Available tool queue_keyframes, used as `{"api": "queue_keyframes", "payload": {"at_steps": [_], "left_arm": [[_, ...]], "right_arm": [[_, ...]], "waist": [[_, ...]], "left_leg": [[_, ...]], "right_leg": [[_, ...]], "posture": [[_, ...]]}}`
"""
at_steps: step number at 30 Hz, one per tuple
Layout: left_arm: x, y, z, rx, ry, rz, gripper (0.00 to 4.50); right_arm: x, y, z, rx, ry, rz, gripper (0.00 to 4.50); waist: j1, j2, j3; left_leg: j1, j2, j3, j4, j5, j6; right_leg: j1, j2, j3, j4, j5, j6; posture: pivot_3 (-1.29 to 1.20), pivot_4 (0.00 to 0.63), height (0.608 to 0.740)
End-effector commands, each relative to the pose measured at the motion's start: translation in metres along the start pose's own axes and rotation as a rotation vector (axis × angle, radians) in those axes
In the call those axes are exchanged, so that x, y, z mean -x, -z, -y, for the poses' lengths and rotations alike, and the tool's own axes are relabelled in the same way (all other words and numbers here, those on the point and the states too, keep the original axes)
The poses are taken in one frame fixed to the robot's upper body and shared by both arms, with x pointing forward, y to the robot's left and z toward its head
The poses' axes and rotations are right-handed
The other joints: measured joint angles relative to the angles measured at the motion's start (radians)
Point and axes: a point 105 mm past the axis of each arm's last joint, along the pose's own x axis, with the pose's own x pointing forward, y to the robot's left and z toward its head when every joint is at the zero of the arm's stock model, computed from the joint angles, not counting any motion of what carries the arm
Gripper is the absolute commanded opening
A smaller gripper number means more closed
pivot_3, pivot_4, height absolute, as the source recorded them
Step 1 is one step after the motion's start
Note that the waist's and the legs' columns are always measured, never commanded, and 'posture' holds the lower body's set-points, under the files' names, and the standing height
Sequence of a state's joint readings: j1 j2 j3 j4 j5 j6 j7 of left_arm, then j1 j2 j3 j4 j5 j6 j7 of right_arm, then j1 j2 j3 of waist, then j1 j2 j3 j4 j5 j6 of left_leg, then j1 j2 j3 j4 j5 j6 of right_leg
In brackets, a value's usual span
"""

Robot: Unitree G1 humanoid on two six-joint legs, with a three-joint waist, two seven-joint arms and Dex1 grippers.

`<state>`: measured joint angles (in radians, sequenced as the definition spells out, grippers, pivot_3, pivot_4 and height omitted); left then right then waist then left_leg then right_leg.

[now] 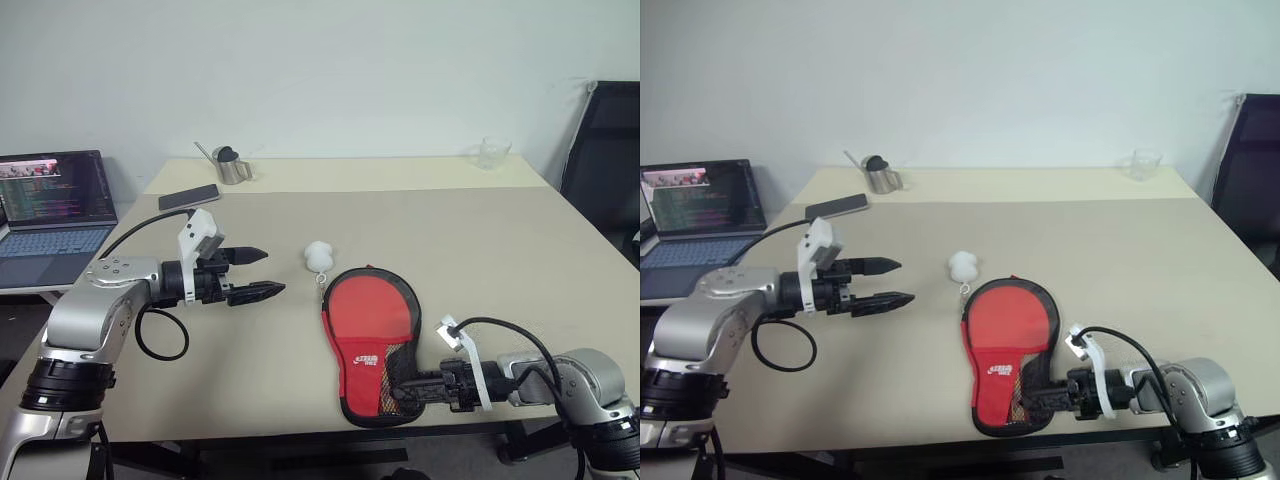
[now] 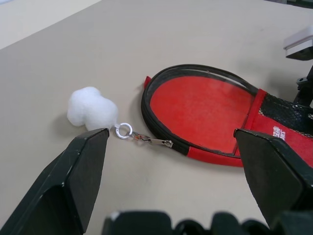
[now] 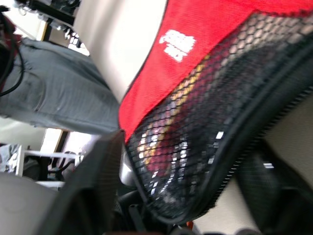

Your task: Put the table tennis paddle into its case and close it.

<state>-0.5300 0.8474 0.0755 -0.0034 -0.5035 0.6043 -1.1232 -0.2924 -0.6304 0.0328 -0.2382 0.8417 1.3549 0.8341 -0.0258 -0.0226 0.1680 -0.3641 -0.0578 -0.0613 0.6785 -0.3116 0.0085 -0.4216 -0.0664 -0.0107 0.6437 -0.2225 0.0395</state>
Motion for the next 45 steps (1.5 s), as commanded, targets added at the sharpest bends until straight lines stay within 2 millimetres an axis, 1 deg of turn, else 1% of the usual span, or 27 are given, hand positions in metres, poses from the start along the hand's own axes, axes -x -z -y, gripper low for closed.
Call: {"api": "queue_keyframes", "payload": {"at_steps": [1, 3, 5, 7, 8, 10, 11, 13, 14, 17, 19, 22, 23, 26, 29, 32, 35, 38, 41, 45], "left_arm": [[0.004, -0.012, -0.001, -0.05, -0.015, 0.02, 4.5], [0.006, -0.012, -0.003, -0.051, -0.028, 0.021, 4.5], [0.008, -0.011, -0.005, -0.051, -0.043, 0.022, 4.5], [0.011, -0.011, -0.014, -0.046, -0.093, 0.033, 4.5], [0.013, -0.012, -0.02, -0.038, -0.126, 0.045, 4.5], [0.013, -0.013, -0.027, -0.027, -0.167, 0.061, 4.5], [0.011, -0.013, -0.032, -0.024, -0.189, 0.065, 4.5], [0.005, -0.014, -0.039, -0.012, -0.215, 0.075, 4.5], [0.002, -0.014, -0.041, -0.01, -0.224, 0.074, 4.5], [-0.005, -0.018, -0.05, 0.008, -0.252, 0.089, 4.5], [-0.011, -0.021, -0.055, 0.025, -0.274, 0.097, 4.5], [-0.024, -0.021, -0.06, 0.047, -0.295, 0.085, 4.5], [-0.03, -0.021, -0.061, 0.055, -0.302, 0.08, 4.5], [-0.05, -0.02, -0.063, 0.059, -0.324, 0.057, 4.5], [-0.074, -0.021, -0.053, 0.081, -0.288, 0.058, 4.5], [-0.095, -0.007, -0.058, 0.139, -0.335, -0.007, 4.5], [-0.108, 0.007, -0.064, 0.193, -0.383, -0.061, 4.5], [-0.115, 0.013, -0.07, 0.191, -0.422, -0.099, 4.5], [-0.12, 0.015, -0.075, 0.187, -0.46, -0.119, 4.5], [-0.14, 0.024, -0.066, 0.214, -0.425, -0.147, 4.5]], "right_arm": [[0.021, -0.005, 0.012, 0.079, 0.126, -0.011, 4.46], [0.037, -0.006, 0.015, 0.164, 0.178, -0.037, 4.46], [0.05, -0.009, 0.014, 0.232, 0.2, -0.056, 4.46], [0.071, -0.021, 0.012, 0.352, 0.264, -0.053, 4.46], [0.079, -0.034, 0.008, 0.424, 0.283, -0.023, 4.46], [0.085, -0.052, 0.0, 0.51, 0.291, 0.036, 4.46], [0.083, -0.073, -0.007, 0.581, 0.293, 0.123, 4.46], [0.069, -0.11, -0.02, 0.703, 0.289, 0.298, 4.46], [0.059, -0.122, -0.022, 0.743, 0.302, 0.35, 4.46], [0.024, -0.135, -0.016, 0.817, 0.344, 0.411, 4.46], [0.0, -0.141, -0.005, 0.82, 0.394, 0.444, 4.46], [-0.033, -0.136, 0.009, 0.809, 0.423, 0.453, 4.46], [-0.041, -0.134, 0.015, 0.803, 0.435, 0.452, 4.46], [-0.057, -0.125, 0.033, 0.748, 0.478, 0.459, 4.46], [-0.068, -0.108, 0.045, 0.714, 0.474, 0.417, 4.46], [-0.074, -0.096, 0.055, 0.685, 0.479, 0.38, 4.46], [-0.078, -0.093, 0.055, 0.68, 0.467, 0.372, 4.46], [-0.081, -0.092, 0.053, 0.685, 0.455, 0.367, 4.46], [-0.083, -0.092, 0.052, 0.684, 0.452, 0.367, 4.46], [-0.083, -0.093, 0.05, 0.679, 0.443, 0.37, 4.46]], "waist": [[0.001, 0.0, 0.0], [0.004, 0.0, 0.0], [0.015, 0.0, 0.001], [0.021, -0.001, 0.002], [0.022, -0.001, 0.002], [0.021, -0.001, 0.002], [0.018, -0.002, 0.003], [0.012, -0.005, 0.005], [0.009, -0.005, 0.005], [0.011, -0.007, 0.004], [0.016, -0.007, 0.004], [0.023, -0.007, 0.004], [0.024, -0.007, 0.004], [0.024, -0.007, 0.004], [0.022, -0.007, 0.004], [0.019, -0.008, 0.003], [0.016, -0.008, 0.003], [0.01, -0.008, 0.002], [0.006, -0.008, 0.002], [0.001, -0.009, 0.001]], "left_leg": [[0.0, 0.0, 0.0, 0.0, 0.0, 0.0], [0.0, -0.002, 0.0, 0.001, 0.0, 0.0], [-0.001, -0.003, 0.0, 0.001, 0.0, 0.0], [-0.001, -0.002, -0.001, 0.001, 0.0, 0.0], [-0.001, -0.002, -0.001, 0.001, 0.0, 0.0], [-0.001, -0.001, -0.001, 0.001, 0.0, 0.0], [0.0, -0.001, -0.001, 0.001, 0.0, 0.0], [0.0, 0.0, 0.0, 0.001, 0.0, 0.0], [0.0, 0.0, 0.0, 0.001, 0.0, -0.001], [0.0, -0.001, -0.002, 0.0, 0.003, -0.006], [-0.001, -0.001, -0.003, 0.0, 0.004, -0.007], [-0.006, -0.003, -0.002, 0.001, 0.004, -0.007], [-0.009, -0.003, -0.002, 0.001, 0.004, -0.008], [-0.019, -0.005, -0.002, 0.003, 0.005, -0.008], [-0.019, -0.004, -0.002, 0.003, 0.005, -0.008], [-0.017, -0.004, -0.002, 0.003, 0.005, -0.008], [-0.015, -0.004, -0.001, 0.003, 0.005, -0.009], [-0.013, -0.004, -0.001, 0.003, 0.005, -0.009], [-0.012, -0.004, -0.001, 0.003, 0.005, -0.009], [-0.012, -0.004, -0.001, 0.003, 0.005, -0.009]], "right_leg": [[0.0, 0.0, 0.0, 0.0, 0.0, 0.0], [0.0, -0.001, -0.001, 0.0, 0.0, 0.0], [0.001, -0.002, -0.001, 0.0, 0.0, 0.001], [0.001, -0.002, -0.002, 0.0, -0.001, 0.001], [0.0, -0.002, -0.002, 0.0, -0.001, 0.001], [0.0, -0.002, -0.002, 0.0, -0.001, 0.001], [0.0, -0.002, -0.002, 0.0, -0.001, 0.001], [0.0, -0.001, -0.001, 0.0, 0.0, 0.001], [0.0, -0.001, -0.001, 0.0, 0.0, 0.001], [0.0, -0.001, -0.001, 0.001, 0.0, 0.001], [0.0, -0.001, -0.002, 0.001, 0.0, 0.001], [-0.006, -0.002, -0.001, 0.001, 0.0, 0.001], [-0.009, -0.003, -0.001, 0.001, 0.0, 0.001], [-0.019, -0.003, -0.001, 0.002, 0.0, 0.0], [-0.019, -0.003, -0.002, 0.002, 0.0, 0.0], [-0.019, -0.003, -0.001, 0.003, 0.0, 0.0], [-0.017, -0.002, -0.001, 0.005, 0.0, 0.0], [-0.016, -0.001, -0.001, 0.006, 0.0, 0.0], [-0.016, -0.001, -0.001, 0.006, 0.0, 0.0], [-0.015, -0.001, 0.0, 0.006, 0.0, 0.0]], "posture": [[0.0, 0.15, 0.74], [0.0, 0.15, 0.74], [0.0, 0.15, 0.74], [0.0, 0.15, 0.74], [0.0, 0.15, 0.74], [0.0, 0.15, 0.74], [0.0, 0.15, 0.74], [0.0, 0.15, 0.74], [0.0, 0.15, 0.74], [0.0, 0.15, 0.74], [0.0, 0.15, 0.74], [0.0, 0.15, 0.74], [0.0, 0.15, 0.74], [0.0, 0.15, 0.74], [0.0, 0.15, 0.74], [0.0, 0.15, 0.74], [0.0, 0.15, 0.74], [0.0, 0.15, 0.74], [0.0, 0.15, 0.74], [0.0, 0.15, 0.74]]}}
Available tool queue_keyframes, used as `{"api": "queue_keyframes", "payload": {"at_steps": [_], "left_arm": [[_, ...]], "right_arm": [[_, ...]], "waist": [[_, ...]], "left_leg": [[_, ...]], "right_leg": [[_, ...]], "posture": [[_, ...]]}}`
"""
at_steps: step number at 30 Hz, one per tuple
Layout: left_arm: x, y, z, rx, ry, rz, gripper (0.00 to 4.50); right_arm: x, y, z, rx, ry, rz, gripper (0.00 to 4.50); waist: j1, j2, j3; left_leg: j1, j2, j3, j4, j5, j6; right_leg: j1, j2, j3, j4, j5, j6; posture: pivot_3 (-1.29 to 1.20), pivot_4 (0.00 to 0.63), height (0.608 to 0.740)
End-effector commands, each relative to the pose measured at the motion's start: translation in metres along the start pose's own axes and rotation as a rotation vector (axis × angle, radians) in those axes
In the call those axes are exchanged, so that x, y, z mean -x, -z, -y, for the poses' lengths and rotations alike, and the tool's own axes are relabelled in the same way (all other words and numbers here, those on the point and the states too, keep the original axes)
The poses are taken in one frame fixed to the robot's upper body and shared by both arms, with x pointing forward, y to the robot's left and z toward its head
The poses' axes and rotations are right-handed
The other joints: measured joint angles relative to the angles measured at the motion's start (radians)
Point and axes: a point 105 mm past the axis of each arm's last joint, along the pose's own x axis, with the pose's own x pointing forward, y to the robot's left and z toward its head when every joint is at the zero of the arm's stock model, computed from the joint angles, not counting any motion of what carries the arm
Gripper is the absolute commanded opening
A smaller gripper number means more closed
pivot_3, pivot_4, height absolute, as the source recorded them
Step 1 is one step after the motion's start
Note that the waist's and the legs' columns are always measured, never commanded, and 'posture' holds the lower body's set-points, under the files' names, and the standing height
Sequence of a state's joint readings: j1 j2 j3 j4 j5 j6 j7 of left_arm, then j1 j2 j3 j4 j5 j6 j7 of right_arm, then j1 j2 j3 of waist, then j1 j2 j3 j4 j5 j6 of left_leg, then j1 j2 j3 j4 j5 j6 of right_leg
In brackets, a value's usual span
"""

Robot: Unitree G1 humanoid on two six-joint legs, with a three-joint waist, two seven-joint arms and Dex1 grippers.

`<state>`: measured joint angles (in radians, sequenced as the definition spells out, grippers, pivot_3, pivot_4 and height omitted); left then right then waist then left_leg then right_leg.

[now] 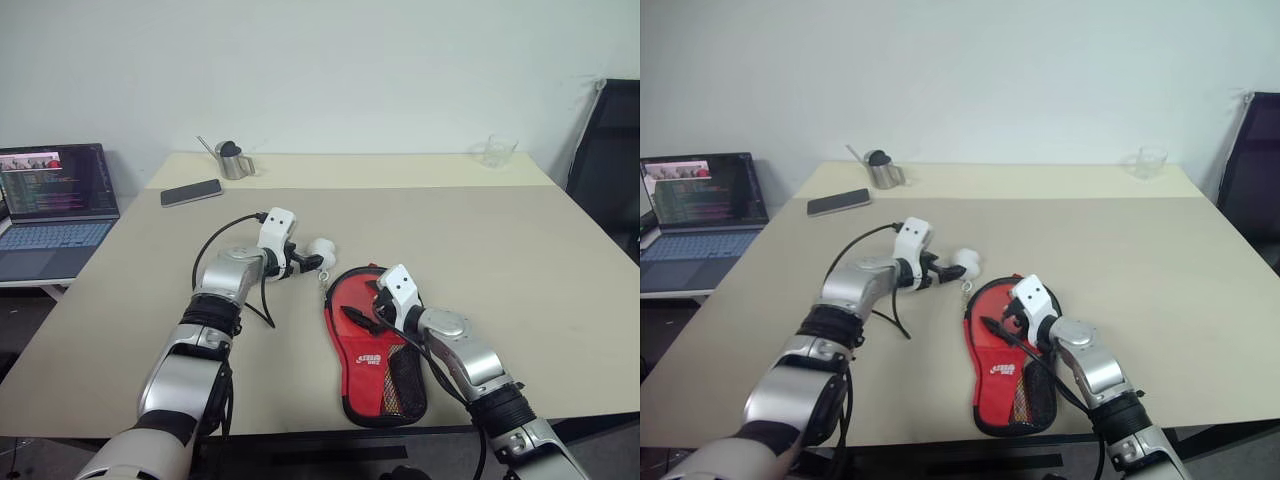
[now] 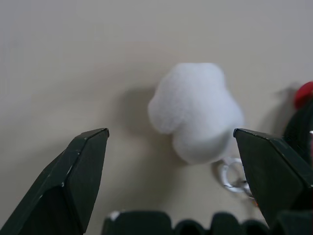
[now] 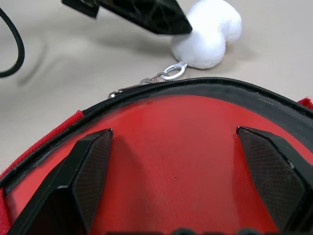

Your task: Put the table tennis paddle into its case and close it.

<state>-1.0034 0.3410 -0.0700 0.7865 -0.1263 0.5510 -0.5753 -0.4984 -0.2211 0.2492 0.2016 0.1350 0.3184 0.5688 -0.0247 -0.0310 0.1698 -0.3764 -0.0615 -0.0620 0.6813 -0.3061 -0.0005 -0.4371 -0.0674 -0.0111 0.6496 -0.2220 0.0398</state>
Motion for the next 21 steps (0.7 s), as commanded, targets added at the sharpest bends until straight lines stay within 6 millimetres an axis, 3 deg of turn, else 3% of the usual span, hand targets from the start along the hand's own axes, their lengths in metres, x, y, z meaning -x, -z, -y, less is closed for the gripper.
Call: {"api": "queue_keyframes", "payload": {"at_steps": [1, 5, 12, 15, 21], "left_arm": [[-0.01, -0.013, 0.012, -0.031, 0.014, 0.032, 4.5], [-0.021, -0.016, 0.021, -0.021, 0.02, 0.039, 4.5], [-0.031, -0.011, 0.018, -0.033, -0.068, -0.001, 4.5], [-0.035, -0.01, 0.023, -0.067, -0.077, -0.004, 3.95], [-0.041, -0.019, 0.034, -0.147, -0.067, 0.006, 1.74]], "right_arm": [[0.001, 0.02, -0.005, -0.037, -0.015, -0.067, 4.46], [0.001, 0.02, -0.006, -0.035, -0.014, -0.071, 4.46], [0.002, 0.019, -0.011, -0.049, -0.016, -0.071, 4.46], [0.002, 0.02, -0.012, -0.054, -0.017, -0.075, 4.5], [-0.001, 0.017, -0.013, -0.057, -0.017, -0.075, 4.5]], "waist": [[0.0, 0.0, 0.0], [-0.002, 0.0, 0.0], [-0.002, 0.0, -0.001], [-0.002, -0.001, -0.001], [-0.002, -0.001, -0.003]], "left_leg": [[0.0, 0.0, 0.0, 0.0, 0.0, 0.0], [0.0, 0.0, 0.0, 0.0, 0.0, 0.0], [0.0, 0.0, 0.001, 0.0, 0.0, 0.0], [0.0, 0.0, 0.001, 0.0, 0.0, 0.0], [0.0, 0.0, 0.001, 0.0, 0.0, 0.0]], "right_leg": [[0.0, 0.0, 0.0, 0.0, 0.0, 0.0], [0.0, 0.0, 0.0, 0.0, 0.0, 0.0], [0.0, 0.0, 0.0, 0.0, 0.0, 0.0], [0.0, 0.0, 0.0, 0.0, 0.0, 0.0], [0.0, 0.0, 0.0, 0.001, 0.0, 0.0]], "posture": [[0.0, 0.15, 0.74], [0.0, 0.15, 0.74], [0.0, 0.15, 0.74], [0.0, 0.15, 0.74], [0.0, 0.15, 0.74]]}}
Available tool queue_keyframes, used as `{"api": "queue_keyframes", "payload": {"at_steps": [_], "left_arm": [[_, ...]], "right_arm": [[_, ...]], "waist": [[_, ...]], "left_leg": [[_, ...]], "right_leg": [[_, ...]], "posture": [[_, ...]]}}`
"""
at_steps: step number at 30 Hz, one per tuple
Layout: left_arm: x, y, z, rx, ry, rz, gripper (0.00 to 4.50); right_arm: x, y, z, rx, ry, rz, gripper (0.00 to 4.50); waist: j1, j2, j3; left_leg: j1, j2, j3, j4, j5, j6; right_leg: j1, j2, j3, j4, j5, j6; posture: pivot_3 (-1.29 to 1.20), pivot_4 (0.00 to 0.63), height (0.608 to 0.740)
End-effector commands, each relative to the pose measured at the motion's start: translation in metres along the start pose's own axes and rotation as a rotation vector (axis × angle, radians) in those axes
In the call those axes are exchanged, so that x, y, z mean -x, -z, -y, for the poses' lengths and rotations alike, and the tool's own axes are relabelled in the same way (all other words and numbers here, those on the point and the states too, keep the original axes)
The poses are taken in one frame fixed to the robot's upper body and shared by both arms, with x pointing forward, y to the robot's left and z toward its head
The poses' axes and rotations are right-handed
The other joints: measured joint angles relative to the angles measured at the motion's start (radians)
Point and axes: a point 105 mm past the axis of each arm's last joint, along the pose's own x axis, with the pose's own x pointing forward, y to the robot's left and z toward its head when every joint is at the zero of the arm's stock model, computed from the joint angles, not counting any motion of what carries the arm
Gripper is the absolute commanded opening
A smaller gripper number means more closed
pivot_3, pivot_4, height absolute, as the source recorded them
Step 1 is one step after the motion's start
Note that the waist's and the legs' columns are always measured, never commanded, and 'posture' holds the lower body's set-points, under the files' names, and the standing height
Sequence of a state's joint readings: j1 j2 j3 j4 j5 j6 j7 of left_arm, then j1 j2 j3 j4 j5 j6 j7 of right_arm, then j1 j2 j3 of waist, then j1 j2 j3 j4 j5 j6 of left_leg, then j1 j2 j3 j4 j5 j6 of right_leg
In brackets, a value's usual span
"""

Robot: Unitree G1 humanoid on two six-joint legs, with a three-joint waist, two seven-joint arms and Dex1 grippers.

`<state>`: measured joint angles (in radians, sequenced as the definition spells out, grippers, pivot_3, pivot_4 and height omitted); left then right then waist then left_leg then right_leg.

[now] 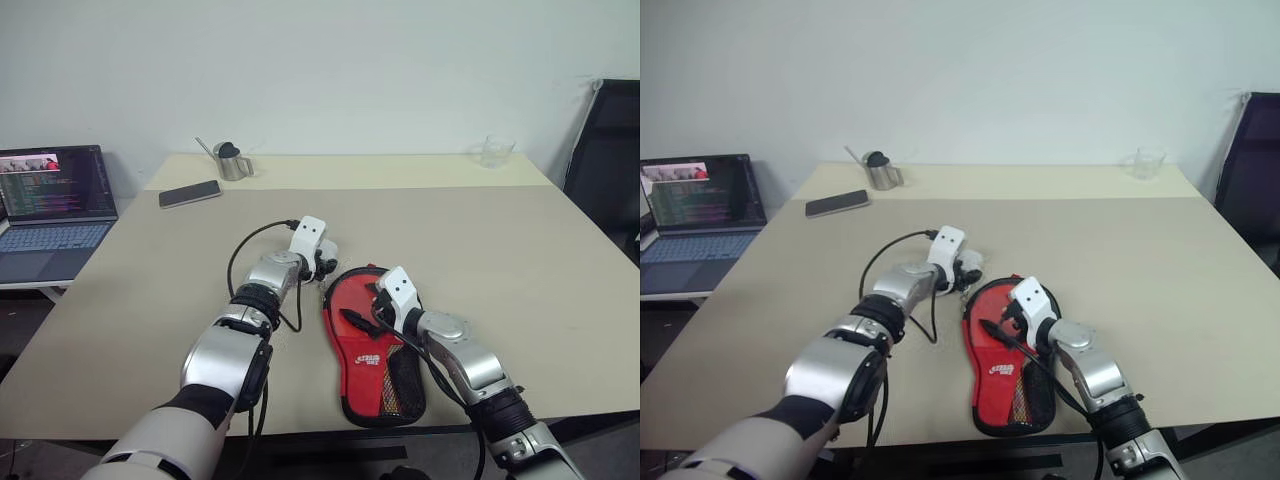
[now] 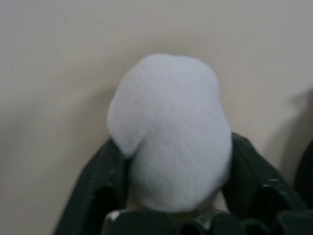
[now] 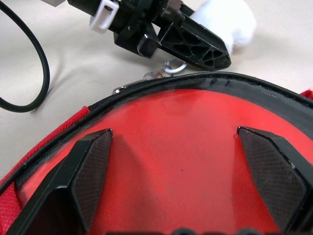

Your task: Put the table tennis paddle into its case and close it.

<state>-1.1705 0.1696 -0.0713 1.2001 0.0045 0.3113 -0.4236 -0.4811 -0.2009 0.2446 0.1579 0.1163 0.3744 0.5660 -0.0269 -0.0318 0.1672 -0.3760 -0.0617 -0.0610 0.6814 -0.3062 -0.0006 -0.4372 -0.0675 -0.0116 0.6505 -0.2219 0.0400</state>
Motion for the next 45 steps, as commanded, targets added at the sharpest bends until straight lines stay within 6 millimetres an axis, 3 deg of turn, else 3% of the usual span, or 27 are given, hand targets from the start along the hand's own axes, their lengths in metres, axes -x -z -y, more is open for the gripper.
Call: {"api": "queue_keyframes", "payload": {"at_steps": [1, 4, 6, 12, 21, 37, 45], "left_arm": [[0.001, -0.028, 0.001, -0.082, -0.019, 0.061, 1.52], [0.001, -0.035, -0.002, -0.157, -0.062, 0.067, 0.59], [0.001, -0.04, -0.003, -0.222, -0.091, 0.07, 0.22], [-0.004, -0.049, 0.01, -0.557, -0.131, 0.084, 0.21], [-0.012, -0.068, 0.049, -0.847, -0.149, 0.166, 0.21], [-0.015, -0.083, 0.074, -0.997, -0.254, 0.245, 0.21], [-0.017, -0.096, 0.126, -1.079, -0.158, 0.384, 0.21]], "right_arm": [[-0.002, 0.017, -0.008, -0.041, -0.018, -0.058, 4.5], [-0.002, 0.017, -0.01, -0.042, -0.023, -0.061, 4.5], [-0.002, 0.018, -0.011, -0.043, -0.025, -0.062, 4.5], [-0.002, 0.017, -0.013, -0.052, -0.028, -0.065, 4.5], [0.004, 0.019, -0.015, -0.091, -0.006, -0.081, 4.5], [0.02, 0.024, -0.032, -0.163, 0.018, -0.116, 4.5], [0.029, 0.028, -0.034, -0.185, 0.041, -0.133, 4.5]], "waist": [[0.0, 0.0, 0.0], [-0.003, 0.0, 0.0], [-0.003, 0.0, 0.0], [-0.002, 0.0, 0.0], [0.0, 0.0, 0.0], [0.002, 0.0, 0.0], [0.014, 0.0, 0.0]], "left_leg": [[0.0, 0.0, 0.0, 0.0, 0.0, 0.0], [0.001, 0.0, 0.001, 0.0, 0.0, 0.0], [0.001, 0.0, 0.002, 0.0, 0.0, 0.0], [0.001, 0.0, 0.002, 0.0, 0.0, 0.0], [0.001, 0.0, 0.003, 0.0, 0.0, 0.0], [0.003, -0.001, 0.004, 0.0, 0.0, 0.0], [0.003, -0.001, 0.004, 0.0, 0.0, 0.0]], "right_leg": [[0.0, 0.0, 0.0, 0.0, 0.0, 0.0], [0.0, 0.0, 0.0, 0.001, 0.0, 0.0], [0.0, 0.0, 0.0, 0.001, 0.0, 0.0], [0.0, 0.0, 0.0, 0.002, 0.0, 0.0], [-0.001, 0.0, 0.001, 0.003, 0.0, 0.0], [-0.001, 0.0, 0.001, 0.009, 0.0, 0.0], [0.0, 0.0, 0.001, 0.008, 0.0, 0.0]], "posture": [[0.0, 0.15, 0.74], [0.0, 0.15, 0.74], [0.0, 0.15, 0.74], [0.0, 0.15, 0.74], [0.0, 0.15, 0.74], [0.0, 0.15, 0.74], [0.0, 0.15, 0.74]]}}
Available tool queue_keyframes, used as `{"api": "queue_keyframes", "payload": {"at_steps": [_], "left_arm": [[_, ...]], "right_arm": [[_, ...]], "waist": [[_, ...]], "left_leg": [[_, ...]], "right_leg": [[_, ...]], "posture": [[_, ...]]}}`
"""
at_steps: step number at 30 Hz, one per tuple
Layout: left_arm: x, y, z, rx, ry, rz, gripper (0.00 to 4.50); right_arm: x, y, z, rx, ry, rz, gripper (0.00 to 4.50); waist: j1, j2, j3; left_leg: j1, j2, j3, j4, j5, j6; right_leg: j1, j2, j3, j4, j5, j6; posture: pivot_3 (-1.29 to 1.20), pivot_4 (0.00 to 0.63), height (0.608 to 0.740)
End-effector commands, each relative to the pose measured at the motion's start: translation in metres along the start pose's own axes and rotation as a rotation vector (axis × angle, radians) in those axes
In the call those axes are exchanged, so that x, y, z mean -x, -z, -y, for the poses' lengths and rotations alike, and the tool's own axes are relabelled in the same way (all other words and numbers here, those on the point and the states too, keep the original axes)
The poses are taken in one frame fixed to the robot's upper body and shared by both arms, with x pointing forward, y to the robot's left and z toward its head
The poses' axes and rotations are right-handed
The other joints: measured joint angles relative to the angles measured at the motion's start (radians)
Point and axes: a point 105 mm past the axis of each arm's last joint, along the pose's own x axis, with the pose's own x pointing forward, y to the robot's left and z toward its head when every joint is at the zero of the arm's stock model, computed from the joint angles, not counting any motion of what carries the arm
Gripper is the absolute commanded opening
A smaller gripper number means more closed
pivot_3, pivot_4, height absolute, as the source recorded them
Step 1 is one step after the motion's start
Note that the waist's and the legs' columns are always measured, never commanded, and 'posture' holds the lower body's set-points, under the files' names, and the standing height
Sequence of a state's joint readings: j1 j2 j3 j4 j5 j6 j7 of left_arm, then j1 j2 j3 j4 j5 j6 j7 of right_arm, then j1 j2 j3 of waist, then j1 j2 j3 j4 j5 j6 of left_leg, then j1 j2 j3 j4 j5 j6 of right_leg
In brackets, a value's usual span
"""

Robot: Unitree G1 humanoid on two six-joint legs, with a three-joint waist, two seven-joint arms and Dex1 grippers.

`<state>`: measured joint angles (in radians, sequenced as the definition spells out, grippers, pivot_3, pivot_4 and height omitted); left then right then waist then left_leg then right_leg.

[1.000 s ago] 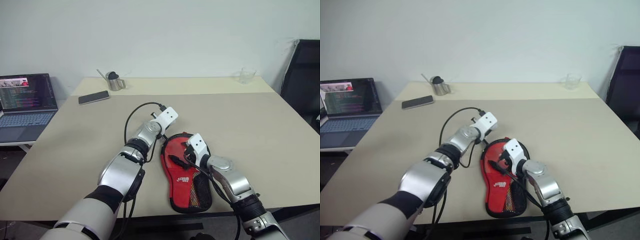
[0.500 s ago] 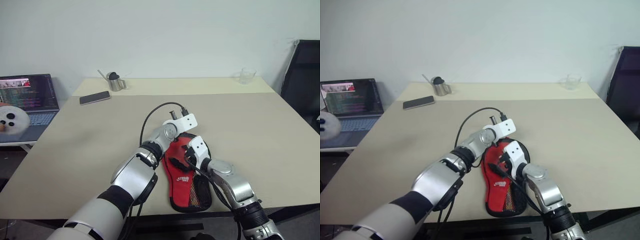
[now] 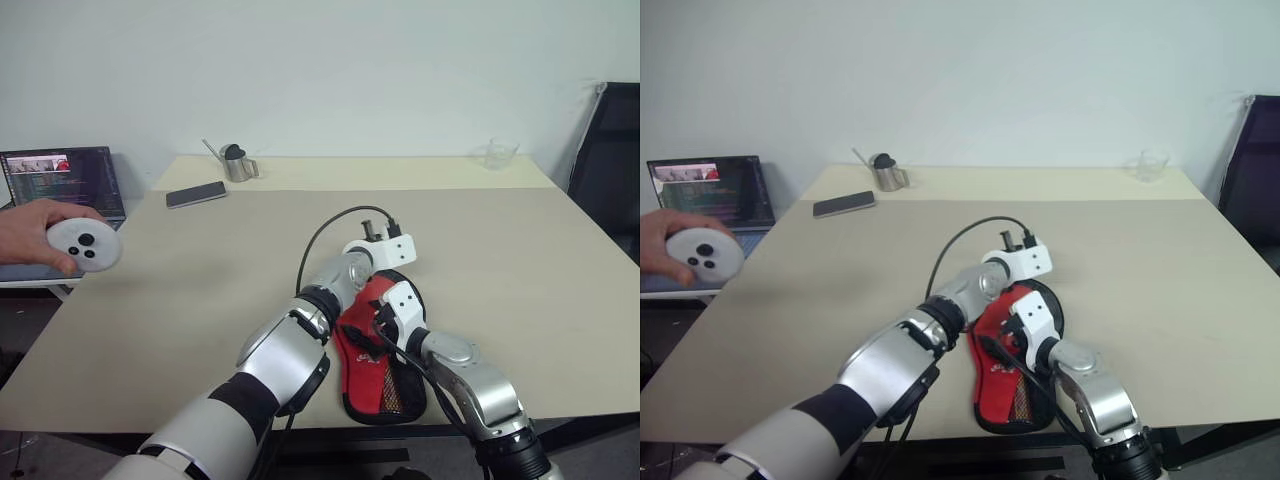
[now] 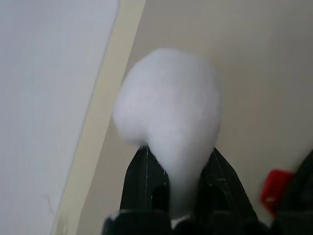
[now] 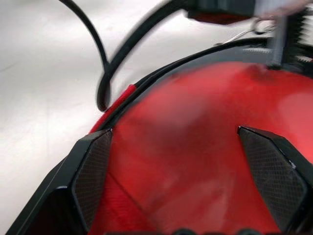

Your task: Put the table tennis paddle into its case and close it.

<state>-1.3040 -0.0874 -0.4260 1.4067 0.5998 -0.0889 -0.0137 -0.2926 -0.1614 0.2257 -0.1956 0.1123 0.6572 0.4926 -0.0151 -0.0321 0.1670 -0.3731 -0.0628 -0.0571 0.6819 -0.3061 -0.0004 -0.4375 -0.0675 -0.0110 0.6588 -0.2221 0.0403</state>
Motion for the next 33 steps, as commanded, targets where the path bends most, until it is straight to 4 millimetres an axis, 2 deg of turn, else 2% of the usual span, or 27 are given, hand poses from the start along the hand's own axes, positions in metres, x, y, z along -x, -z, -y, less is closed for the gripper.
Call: {"api": "queue_keyframes", "payload": {"at_steps": [1, 8, 12, 17, 21, 24, 29, 33], "left_arm": [[-0.001, -0.045, -0.016, -0.073, -0.057, 0.148, 0.21], [0.0, -0.067, -0.002, -0.108, -0.035, 0.217, 0.21], [0.0, -0.072, 0.003, -0.115, -0.022, 0.232, 0.21], [-0.001, -0.059, 0.014, -0.044, 0.049, 0.181, 0.21], [0.001, -0.051, 0.036, -0.048, 0.175, 0.168, 0.21], [0.003, -0.043, 0.048, -0.051, 0.249, 0.139, 1.23], [0.006, -0.024, 0.067, -0.091, 0.351, 0.062, 2.95], [0.007, -0.018, 0.07, -0.079, 0.369, 0.05, 2.95]], "right_arm": [[0.002, 0.024, -0.004, -0.07, -0.002, -0.088, 4.5], [0.005, 0.025, -0.006, -0.081, 0.009, -0.089, 4.5], [0.006, 0.025, -0.008, -0.085, 0.01, -0.09, 4.5], [0.005, 0.023, -0.007, -0.087, 0.007, -0.091, 4.5], [0.003, 0.022, -0.007, -0.086, 0.004, -0.089, 4.5], [0.003, 0.021, -0.006, -0.087, 0.001, -0.089, 4.5], [0.001, 0.02, -0.006, -0.087, -0.002, -0.086, 4.5], [-0.001, 0.019, -0.003, -0.083, -0.001, -0.085, 4.5]], "waist": [[0.005, 0.0, 0.0], [0.015, 0.0, 0.0], [0.016, 0.0, 0.0], [0.016, 0.0, 0.0], [0.015, 0.0, 0.0], [0.013, 0.0, 0.0], [0.013, 0.001, -0.005], [0.012, 0.001, -0.014]], "left_leg": [[0.0, 0.0, 0.0, 0.0, 0.0, 0.0], [0.0, 0.0, 0.0, 0.0, 0.0, 0.0], [0.0, -0.001, 0.0, 0.0, 0.0, 0.0], [0.0, -0.001, 0.0, 0.0, 0.0, 0.0], [0.001, 0.0, 0.0, 0.0, 0.0, 0.0], [0.003, 0.0, 0.001, 0.0, 0.0, 0.001], [0.014, 0.002, -0.001, -0.001, -0.003, 0.005], [0.015, 0.003, -0.001, -0.001, -0.003, 0.006]], "right_leg": [[0.0, 0.0, 0.0, 0.0, 0.0, 0.0], [0.0, 0.001, 0.0, 0.0, 0.0, 0.0], [0.001, 0.002, 0.0, 0.0, 0.0, 0.0], [0.001, 0.002, 0.0, 0.0, 0.0, 0.0], [0.001, 0.002, 0.0, 0.0, 0.0, 0.0], [0.003, 0.003, 0.0, 0.0, 0.0, 0.0], [0.018, 0.005, -0.002, -0.006, 0.0, 0.001], [0.019, 0.006, -0.001, -0.008, 0.0, 0.001]], "posture": [[0.0, 0.15, 0.74], [0.0, 0.15, 0.74], [0.0, 0.15, 0.74], [0.0, 0.15, 0.74], [0.0, 0.15, 0.74], [0.0, 0.15, 0.74], [0.0, 0.15, 0.74], [0.0, 0.15, 0.74]]}}
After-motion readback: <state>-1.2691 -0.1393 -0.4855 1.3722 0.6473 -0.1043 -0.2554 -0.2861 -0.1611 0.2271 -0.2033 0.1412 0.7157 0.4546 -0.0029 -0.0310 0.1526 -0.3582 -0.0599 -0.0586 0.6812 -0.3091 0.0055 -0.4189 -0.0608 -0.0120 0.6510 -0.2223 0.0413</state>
